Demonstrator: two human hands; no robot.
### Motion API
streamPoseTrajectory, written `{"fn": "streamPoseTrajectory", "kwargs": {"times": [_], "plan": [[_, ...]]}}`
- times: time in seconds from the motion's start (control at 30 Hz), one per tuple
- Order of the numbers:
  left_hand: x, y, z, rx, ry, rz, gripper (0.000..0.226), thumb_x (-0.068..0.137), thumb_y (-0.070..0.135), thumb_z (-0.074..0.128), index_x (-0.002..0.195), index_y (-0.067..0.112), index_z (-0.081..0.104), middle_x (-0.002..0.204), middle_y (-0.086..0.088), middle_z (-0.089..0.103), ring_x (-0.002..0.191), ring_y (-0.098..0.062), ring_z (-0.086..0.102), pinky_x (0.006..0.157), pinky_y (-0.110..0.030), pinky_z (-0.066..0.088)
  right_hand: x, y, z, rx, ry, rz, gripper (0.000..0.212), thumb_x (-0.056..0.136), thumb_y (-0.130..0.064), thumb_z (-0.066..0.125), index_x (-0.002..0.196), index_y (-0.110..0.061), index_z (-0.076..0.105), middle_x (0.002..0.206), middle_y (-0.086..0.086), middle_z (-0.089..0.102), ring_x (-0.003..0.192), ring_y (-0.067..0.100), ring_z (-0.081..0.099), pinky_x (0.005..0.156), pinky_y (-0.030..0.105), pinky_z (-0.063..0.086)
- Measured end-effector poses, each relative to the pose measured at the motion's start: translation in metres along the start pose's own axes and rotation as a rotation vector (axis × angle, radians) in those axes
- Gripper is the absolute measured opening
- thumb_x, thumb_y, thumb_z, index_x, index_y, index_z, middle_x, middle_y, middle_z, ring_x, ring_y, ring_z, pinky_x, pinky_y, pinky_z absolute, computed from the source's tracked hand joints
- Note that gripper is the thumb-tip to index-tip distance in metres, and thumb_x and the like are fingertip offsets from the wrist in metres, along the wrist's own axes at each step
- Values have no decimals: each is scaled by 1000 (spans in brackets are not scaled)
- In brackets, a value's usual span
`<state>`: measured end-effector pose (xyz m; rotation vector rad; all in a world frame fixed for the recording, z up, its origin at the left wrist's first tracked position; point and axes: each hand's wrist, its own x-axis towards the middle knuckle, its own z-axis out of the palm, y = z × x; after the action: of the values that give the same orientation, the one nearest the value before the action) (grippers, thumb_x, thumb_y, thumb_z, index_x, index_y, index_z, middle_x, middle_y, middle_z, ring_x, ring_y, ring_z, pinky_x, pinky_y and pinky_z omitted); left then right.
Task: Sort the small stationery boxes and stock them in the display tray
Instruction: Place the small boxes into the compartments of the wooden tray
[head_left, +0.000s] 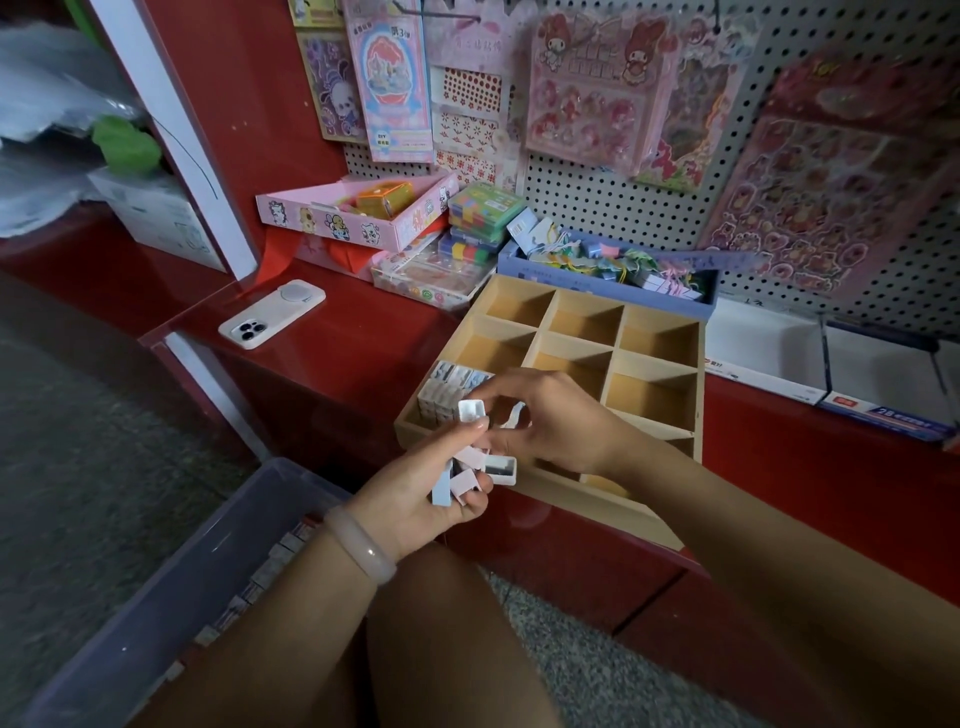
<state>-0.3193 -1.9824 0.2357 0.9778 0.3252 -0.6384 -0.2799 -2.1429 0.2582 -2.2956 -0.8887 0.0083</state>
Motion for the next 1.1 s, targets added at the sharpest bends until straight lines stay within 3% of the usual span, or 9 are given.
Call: {"fn": "streamPoseTrajectory", "kwargs": {"times": [0.1, 0.17, 0.3, 0.47, 0.63, 0.9, 1.1], "plan": [[0, 2, 2, -75, 9, -25, 19, 68, 26, 69, 77, 11, 62, 73, -4, 60, 50, -12, 49, 41, -17, 38, -3, 8, -7, -110, 103, 37, 34, 78, -24, 74, 108, -8, 68, 95, 8, 67, 83, 17, 61, 73, 21, 45], [1, 2, 0, -128, 32, -32, 19, 68, 25, 68, 76, 10, 59, 80, -8, 62, 50, -12, 49, 40, -17, 38, -9, 21, -14, -196, 163, 183, 38, 81, -29, 71, 114, -11, 65, 100, 7, 63, 88, 21, 60, 76, 33, 49], [2, 3, -6, -185, 63, 5, 18, 71, 25, 66, 77, 9, 61, 84, -11, 64, 54, -12, 50, 40, -18, 38, -33, 39, -10, -395, 46, 461, 43, 86, -38, 62, 127, -23, 57, 127, 3, 49, 114, 21, 45, 87, 34, 46], [4, 4, -5, -194, 53, 16, 16, 73, 26, 64, 78, 11, 59, 86, -10, 64, 55, -12, 49, 41, -18, 39, -42, 40, 9, -459, -20, 501, 45, 89, -39, 57, 133, -28, 51, 147, 2, 31, 130, 23, 30, 105, 40, 36], [3, 4, -6, -164, 44, 14, 17, 73, 27, 63, 78, 11, 59, 86, -8, 63, 54, -11, 49, 41, -17, 39, -44, 43, 21, -524, -17, 523, 45, 91, -44, 52, 134, -32, 49, 156, -1, 17, 142, 22, 12, 112, 42, 22], [2, 1, -6, -191, 32, 3, 16, 73, 26, 64, 79, 12, 59, 86, -9, 64, 54, -12, 50, 42, -18, 40, -37, 44, 22, -531, -46, 596, 64, 88, -49, 54, 145, -30, 30, 155, 5, 15, 144, 25, 7, 114, 45, 15], [0, 4, -7, -219, 27, 24, 19, 73, 27, 63, 81, 9, 60, 85, -9, 63, 54, -11, 50, 41, -18, 40, -37, 44, 18, -499, -80, 584, 67, 87, -48, 57, 145, -29, 29, 152, 6, 20, 142, 26, 11, 113, 44, 17]]}}
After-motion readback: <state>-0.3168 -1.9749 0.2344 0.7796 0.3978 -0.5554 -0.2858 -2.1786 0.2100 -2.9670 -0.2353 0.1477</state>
